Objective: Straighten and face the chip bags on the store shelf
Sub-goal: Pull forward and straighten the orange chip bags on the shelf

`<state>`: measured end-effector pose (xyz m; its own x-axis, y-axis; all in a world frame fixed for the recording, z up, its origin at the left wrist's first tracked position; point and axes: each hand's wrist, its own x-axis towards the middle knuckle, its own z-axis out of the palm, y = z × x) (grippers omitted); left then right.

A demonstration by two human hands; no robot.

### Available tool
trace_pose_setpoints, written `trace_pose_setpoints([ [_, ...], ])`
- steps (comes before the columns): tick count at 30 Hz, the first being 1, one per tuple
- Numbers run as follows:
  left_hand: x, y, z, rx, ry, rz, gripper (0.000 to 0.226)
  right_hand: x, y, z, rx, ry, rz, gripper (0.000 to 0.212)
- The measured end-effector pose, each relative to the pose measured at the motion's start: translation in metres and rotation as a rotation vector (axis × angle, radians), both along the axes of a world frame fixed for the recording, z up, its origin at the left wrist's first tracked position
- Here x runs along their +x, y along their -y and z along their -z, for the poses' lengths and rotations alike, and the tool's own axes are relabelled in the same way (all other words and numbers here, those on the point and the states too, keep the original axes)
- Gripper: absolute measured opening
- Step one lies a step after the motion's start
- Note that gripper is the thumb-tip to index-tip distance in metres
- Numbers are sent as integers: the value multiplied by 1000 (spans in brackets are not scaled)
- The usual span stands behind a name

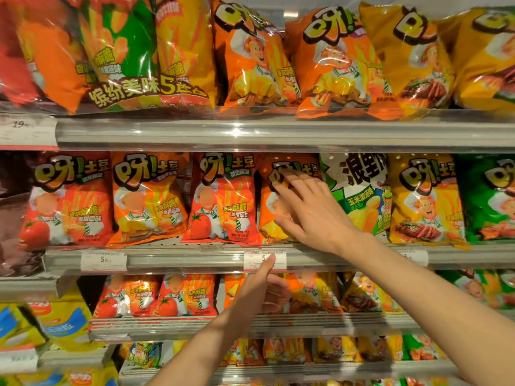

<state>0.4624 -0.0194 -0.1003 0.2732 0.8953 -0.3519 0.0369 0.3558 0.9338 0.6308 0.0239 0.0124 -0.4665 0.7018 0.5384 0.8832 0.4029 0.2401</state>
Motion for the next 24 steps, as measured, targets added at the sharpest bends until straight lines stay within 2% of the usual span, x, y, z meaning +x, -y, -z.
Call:
trace_pose_setpoints([
  [3, 1, -1, 3, 8, 26, -7, 73, 22, 14, 3, 21, -51, 58, 63],
  [6, 3, 0, 4, 12, 40, -5, 73, 38, 24, 7, -62, -114, 161, 66],
  [9, 6, 1, 4, -2, 33, -16, 74, 41, 27, 13, -156, -96, 241, 73],
  [17, 6, 2, 1, 40, 20, -27, 80, 25, 23, 19, -174, -140, 237, 76],
  [24, 2, 2, -3, 23, 3, -24, 72, 19, 24, 22, -174, -158, 227, 76],
])
